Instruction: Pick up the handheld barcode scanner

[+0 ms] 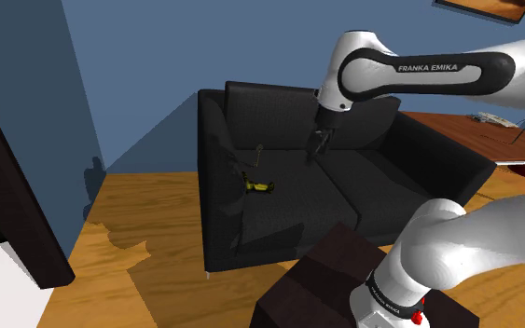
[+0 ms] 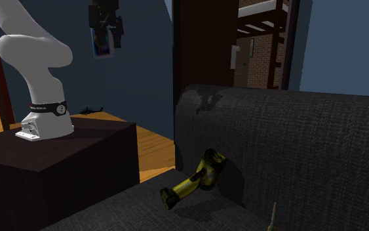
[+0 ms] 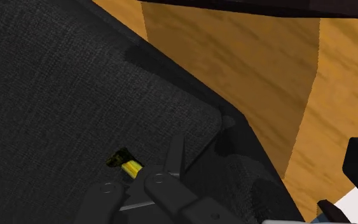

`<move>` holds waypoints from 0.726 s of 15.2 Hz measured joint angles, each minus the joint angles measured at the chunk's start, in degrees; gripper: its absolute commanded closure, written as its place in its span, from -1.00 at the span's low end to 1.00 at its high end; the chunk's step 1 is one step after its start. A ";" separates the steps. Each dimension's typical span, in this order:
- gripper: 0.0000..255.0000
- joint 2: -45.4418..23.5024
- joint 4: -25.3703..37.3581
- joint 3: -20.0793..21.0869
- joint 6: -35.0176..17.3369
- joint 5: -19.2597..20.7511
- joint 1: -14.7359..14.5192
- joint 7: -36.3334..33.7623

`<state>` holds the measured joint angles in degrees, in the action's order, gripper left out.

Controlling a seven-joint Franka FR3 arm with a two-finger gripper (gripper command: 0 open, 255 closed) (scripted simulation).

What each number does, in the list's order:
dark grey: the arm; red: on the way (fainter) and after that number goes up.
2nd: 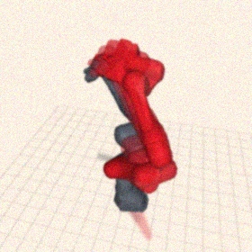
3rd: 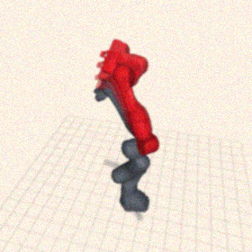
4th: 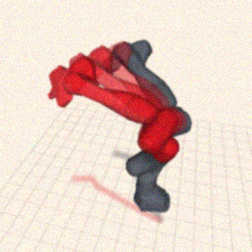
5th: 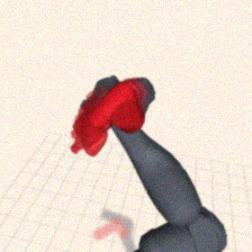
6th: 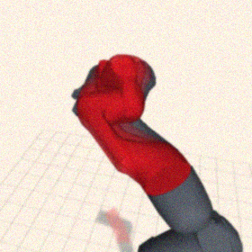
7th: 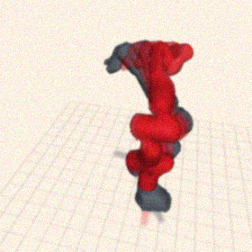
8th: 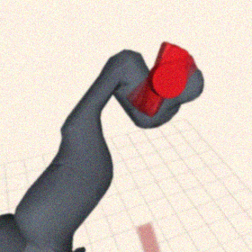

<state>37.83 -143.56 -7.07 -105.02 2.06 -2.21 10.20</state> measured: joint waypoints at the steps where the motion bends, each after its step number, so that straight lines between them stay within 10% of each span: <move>1: -1.00 -1.15 -1.06 -0.40 -2.41 0.43 -0.24 1.28; 11: -1.00 -19.10 -1.98 -6.66 -23.80 3.82 -1.75 16.70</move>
<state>18.73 -145.54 -13.73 -128.82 5.88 -3.96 26.90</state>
